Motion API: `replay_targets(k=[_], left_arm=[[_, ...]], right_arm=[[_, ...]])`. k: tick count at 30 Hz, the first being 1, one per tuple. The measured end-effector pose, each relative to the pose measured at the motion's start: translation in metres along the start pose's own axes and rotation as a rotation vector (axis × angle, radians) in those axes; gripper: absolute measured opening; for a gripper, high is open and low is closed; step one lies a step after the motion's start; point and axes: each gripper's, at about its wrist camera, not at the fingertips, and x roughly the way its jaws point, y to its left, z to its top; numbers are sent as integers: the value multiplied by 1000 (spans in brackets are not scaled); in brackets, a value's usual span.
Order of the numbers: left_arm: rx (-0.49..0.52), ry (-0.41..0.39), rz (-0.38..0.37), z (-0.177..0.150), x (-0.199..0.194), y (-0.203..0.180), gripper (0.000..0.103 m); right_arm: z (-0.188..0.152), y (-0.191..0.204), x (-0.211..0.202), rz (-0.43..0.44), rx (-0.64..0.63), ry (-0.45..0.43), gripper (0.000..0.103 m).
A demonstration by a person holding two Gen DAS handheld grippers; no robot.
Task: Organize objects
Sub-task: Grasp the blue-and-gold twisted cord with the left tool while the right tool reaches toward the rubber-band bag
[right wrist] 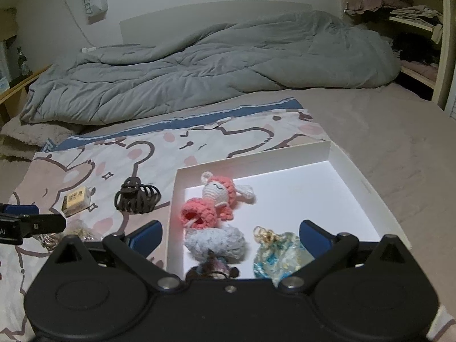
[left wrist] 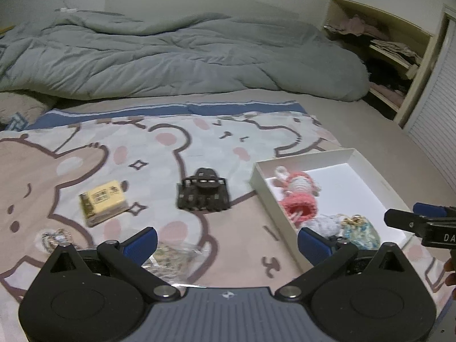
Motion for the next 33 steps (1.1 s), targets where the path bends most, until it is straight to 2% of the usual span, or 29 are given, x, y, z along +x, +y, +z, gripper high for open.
replay_targets(k=[13, 27, 30, 33], left_arm=[[-78, -42, 60, -1, -24, 63, 103], [-117, -43, 205, -14, -32, 133, 103], [-156, -39, 224, -17, -31, 147, 103], [-238, -19, 227, -21, -26, 162, 102]], right_arm=[[5, 46, 22, 67, -47, 2, 103], [6, 103, 37, 216, -135, -13, 103], [4, 113, 43, 235, -169, -6, 103], [-2, 121, 48, 257, -207, -9, 103]])
